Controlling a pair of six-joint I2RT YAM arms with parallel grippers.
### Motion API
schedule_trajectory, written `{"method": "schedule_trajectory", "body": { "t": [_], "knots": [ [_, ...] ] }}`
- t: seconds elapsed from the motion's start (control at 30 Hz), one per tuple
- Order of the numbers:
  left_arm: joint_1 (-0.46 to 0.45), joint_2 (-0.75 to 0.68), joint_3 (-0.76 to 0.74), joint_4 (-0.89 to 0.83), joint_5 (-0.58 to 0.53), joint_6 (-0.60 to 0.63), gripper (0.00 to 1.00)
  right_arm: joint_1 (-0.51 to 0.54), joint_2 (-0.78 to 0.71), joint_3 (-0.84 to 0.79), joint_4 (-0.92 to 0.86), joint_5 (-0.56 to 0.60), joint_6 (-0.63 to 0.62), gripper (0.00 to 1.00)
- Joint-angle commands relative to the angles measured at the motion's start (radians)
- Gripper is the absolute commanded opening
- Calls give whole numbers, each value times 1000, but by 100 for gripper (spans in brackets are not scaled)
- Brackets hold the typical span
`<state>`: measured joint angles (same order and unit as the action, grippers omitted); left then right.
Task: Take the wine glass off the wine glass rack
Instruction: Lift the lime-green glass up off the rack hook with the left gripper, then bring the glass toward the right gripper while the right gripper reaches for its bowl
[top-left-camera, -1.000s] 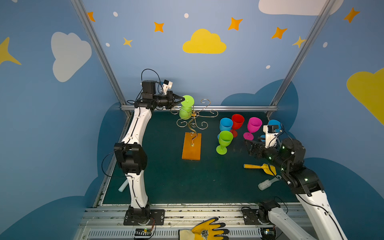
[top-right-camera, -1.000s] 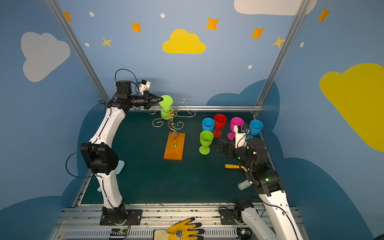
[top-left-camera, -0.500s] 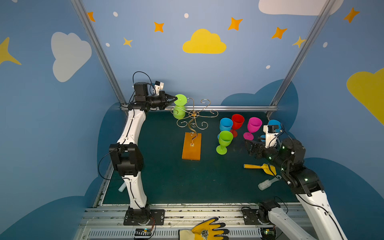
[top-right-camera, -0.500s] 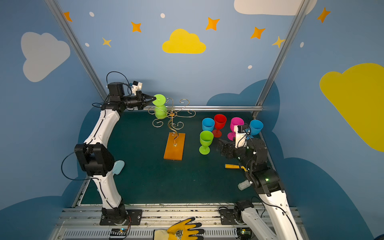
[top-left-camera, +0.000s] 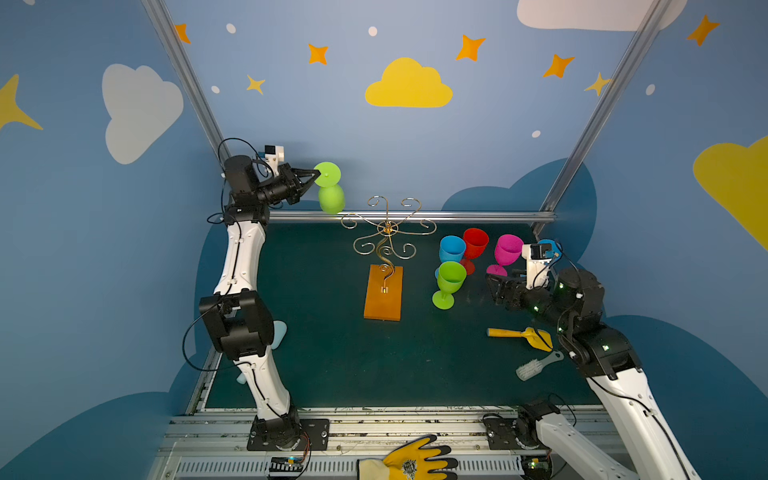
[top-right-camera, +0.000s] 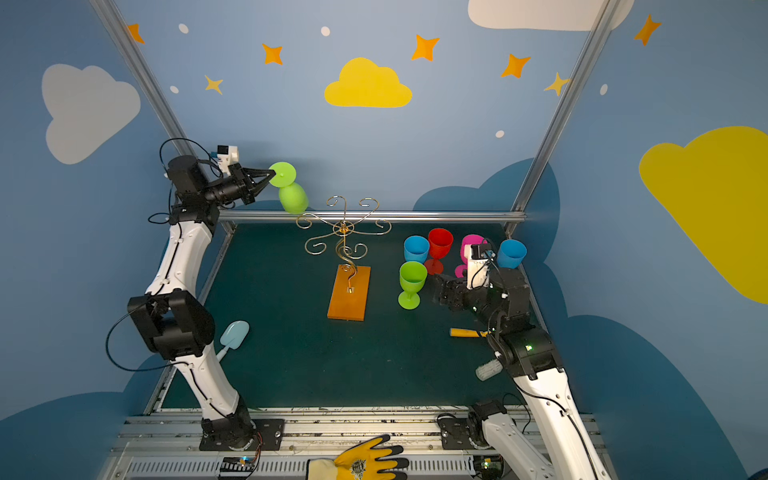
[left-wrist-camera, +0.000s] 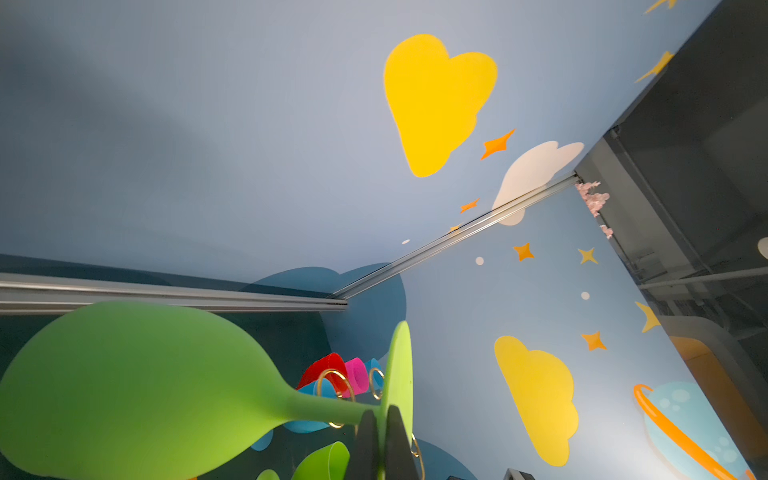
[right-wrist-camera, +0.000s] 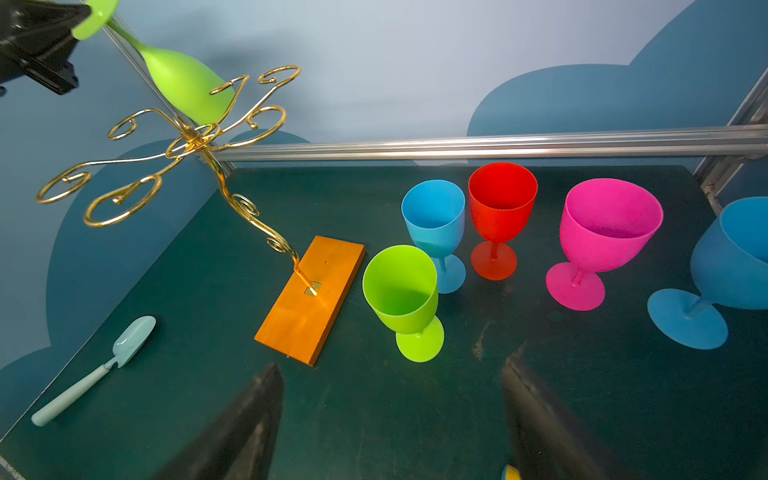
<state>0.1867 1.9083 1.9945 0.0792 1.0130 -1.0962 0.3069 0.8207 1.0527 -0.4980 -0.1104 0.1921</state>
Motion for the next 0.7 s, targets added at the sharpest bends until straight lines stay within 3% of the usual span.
{"method": "schedule_trajectory", "body": {
  "t": [0.0, 0.2, 0.43, 0.67],
  "knots": [
    [-5, -70, 68, 110, 5, -55, 3, -2, 18, 51, 53, -12, -20, 82],
    [-34, -104, 93, 238, 37, -200, 3, -2, 52, 79, 114, -43, -39, 82],
    [-200, -169, 74, 155, 44, -115, 3, -1, 90, 115, 228, -122, -72, 82],
    [-331, -209, 37, 166, 26, -112, 3, 7, 126, 119, 394, -216, -71, 82]
  ]
}}
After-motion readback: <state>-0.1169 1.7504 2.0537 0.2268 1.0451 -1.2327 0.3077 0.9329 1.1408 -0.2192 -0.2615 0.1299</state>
